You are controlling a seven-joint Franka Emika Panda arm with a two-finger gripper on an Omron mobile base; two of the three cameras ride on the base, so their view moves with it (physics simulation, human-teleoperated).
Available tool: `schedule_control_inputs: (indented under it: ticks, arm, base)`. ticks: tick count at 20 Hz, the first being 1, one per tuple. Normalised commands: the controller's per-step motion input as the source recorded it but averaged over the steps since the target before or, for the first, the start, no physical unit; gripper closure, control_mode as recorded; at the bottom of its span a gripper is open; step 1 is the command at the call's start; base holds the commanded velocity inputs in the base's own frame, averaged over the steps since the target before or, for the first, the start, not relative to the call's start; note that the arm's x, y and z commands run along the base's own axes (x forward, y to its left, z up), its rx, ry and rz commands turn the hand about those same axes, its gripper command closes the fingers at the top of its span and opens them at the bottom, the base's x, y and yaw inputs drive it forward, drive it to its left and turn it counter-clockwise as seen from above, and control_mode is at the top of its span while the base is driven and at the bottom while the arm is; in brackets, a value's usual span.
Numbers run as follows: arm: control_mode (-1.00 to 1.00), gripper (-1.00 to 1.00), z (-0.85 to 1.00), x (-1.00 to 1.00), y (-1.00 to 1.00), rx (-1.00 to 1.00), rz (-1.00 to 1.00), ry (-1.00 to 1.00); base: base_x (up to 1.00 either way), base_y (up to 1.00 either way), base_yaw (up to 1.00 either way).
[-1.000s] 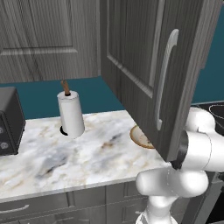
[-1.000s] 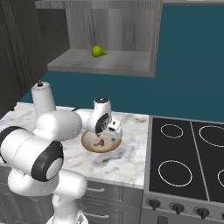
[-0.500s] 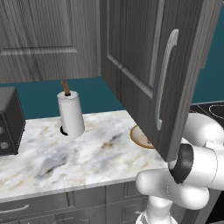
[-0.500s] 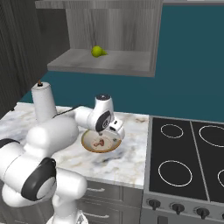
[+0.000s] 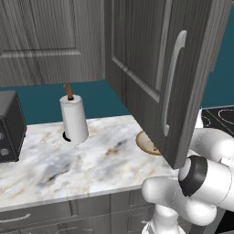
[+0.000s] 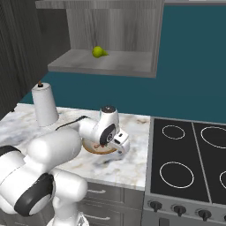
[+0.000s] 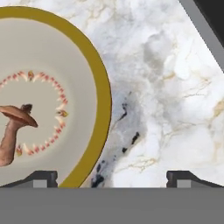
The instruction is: Pick the mushroom from the cabinet and place it in the bowl. Then pick the bowl and place it in the sink. Then turn on the sink facuet.
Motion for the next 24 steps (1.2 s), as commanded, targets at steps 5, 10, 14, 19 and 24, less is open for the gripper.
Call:
schedule_control_inputs:
  ticks: [5, 10, 14, 19, 24]
  arm:
    - [-1.0, -1.0, -0.34, 0.16, 0.0, 0.01, 0.0, -0.01]
    - [-1.0, -1.0, -0.17, 0.33, 0.0, 0.0, 0.0, 0.0]
    - [-1.0, -1.0, -0.06, 0.35, 0.0, 0.0, 0.0, 0.0]
    - [-1.0, -1.0, -0.08, 0.23, 0.0, 0.01, 0.0, 0.0]
    - [-1.0, -1.0, -0.2, 0.04, 0.0, 0.03, 0.0, 0.0]
  base:
    - [0.0, 0.0, 0.0]
    - [0.0, 0.0, 0.0]
    - [0.0, 0.0, 0.0]
    - [0.0, 0.0, 0.0]
    - [0.0, 0.0, 0.0]
